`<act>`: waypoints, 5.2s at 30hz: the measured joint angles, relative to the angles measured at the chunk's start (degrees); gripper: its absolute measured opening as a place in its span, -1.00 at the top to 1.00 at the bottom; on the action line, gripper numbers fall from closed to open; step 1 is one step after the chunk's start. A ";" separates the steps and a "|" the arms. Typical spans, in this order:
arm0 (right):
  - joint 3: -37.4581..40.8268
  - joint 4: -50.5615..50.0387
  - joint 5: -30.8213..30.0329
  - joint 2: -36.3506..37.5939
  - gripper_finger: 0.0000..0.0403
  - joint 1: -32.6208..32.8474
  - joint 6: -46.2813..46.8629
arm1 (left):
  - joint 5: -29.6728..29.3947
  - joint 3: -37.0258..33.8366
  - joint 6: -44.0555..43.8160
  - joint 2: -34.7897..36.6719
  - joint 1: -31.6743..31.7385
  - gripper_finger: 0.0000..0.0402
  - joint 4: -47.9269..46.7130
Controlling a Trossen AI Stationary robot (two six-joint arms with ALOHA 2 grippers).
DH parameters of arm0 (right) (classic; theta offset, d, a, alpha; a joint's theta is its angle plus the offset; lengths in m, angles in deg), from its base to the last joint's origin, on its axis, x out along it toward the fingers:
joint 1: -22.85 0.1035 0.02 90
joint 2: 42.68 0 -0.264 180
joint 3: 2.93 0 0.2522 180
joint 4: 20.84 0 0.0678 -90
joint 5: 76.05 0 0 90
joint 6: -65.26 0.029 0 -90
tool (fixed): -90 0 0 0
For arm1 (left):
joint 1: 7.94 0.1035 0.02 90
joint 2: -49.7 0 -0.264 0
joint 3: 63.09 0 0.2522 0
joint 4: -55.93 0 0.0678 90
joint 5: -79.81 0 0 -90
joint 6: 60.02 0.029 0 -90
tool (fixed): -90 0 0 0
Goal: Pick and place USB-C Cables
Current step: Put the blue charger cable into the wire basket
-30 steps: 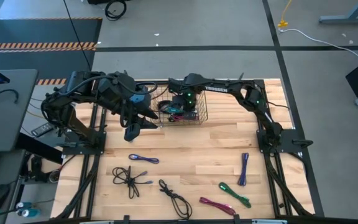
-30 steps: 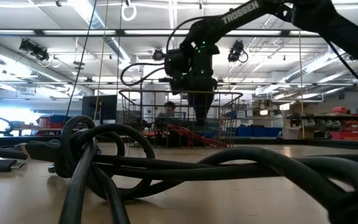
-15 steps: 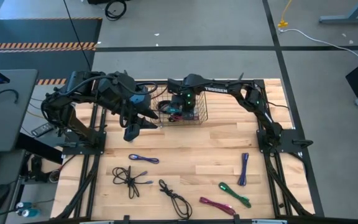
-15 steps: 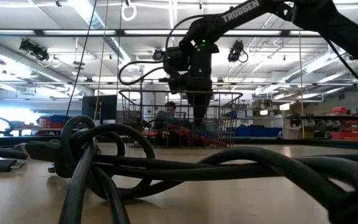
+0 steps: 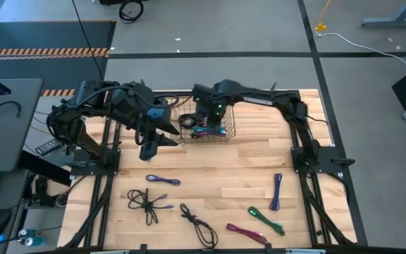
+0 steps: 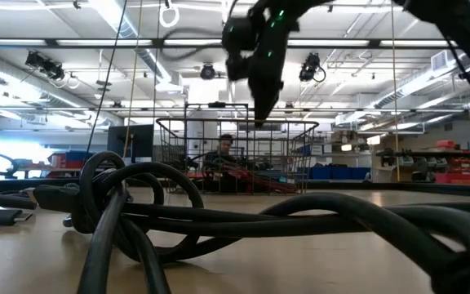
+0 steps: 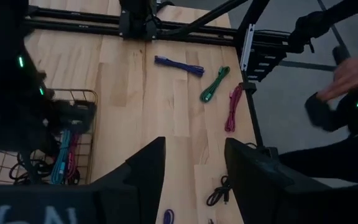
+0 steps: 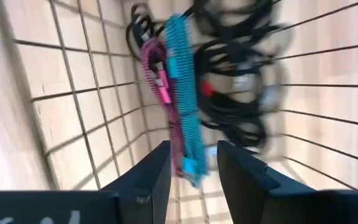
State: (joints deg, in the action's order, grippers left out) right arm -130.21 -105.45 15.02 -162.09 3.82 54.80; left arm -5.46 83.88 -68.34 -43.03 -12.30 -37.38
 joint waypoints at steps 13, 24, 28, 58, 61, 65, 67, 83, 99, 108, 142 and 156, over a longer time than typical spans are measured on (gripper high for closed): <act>0.00 1.40 -11.91 27.83 0.33 -12.73 -4.67 | -21.15 0.02 -10.46 -1.07 0.04 0.14 -0.35; -0.04 10.94 -6.46 47.71 0.33 -20.14 -6.22 | -52.38 -10.19 -43.06 -2.02 4.12 0.34 -10.89; -0.04 11.12 -5.58 51.18 0.33 -20.17 -6.22 | -48.95 -21.20 -46.41 -1.24 6.86 0.46 -10.28; 0.04 6.95 -3.84 42.90 0.33 -20.15 -4.63 | -25.39 -79.90 -93.03 19.65 -3.81 0.39 9.66; 0.04 6.95 -2.84 42.63 0.33 -20.16 -4.68 | -23.87 -84.77 -96.53 19.65 -3.81 0.26 13.37; 0.04 7.77 -1.07 42.64 0.33 -20.15 -4.72 | -24.41 -89.70 -99.36 19.65 -3.70 0.10 20.70; 0.03 8.48 -0.83 42.64 0.33 -20.15 -4.74 | -24.97 -91.50 -99.18 19.65 -3.28 0.04 24.60; 0.04 8.85 5.41 42.68 0.33 -20.15 -6.20 | -27.39 -96.26 -93.59 19.63 4.56 -0.09 30.87; 0.02 8.83 12.31 42.70 0.33 -20.14 -6.25 | -27.45 -96.25 -86.08 18.76 10.69 -0.08 31.46; 0.02 8.80 12.62 42.70 0.33 -20.11 -6.25 | -25.10 -96.24 -85.48 10.85 10.69 -0.08 36.34; 0.00 8.58 12.47 43.38 0.33 -20.11 -6.25 | -19.70 -91.88 -81.21 15.25 10.54 0.91 22.59; 0.00 8.59 12.08 43.36 0.33 -20.11 -5.49 | -33.20 -66.86 -58.03 21.35 10.49 0.91 11.08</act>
State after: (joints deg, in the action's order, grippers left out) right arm -130.21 -96.86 27.10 -118.73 -16.28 49.31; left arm -38.65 17.02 -126.37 -21.68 -1.81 -26.29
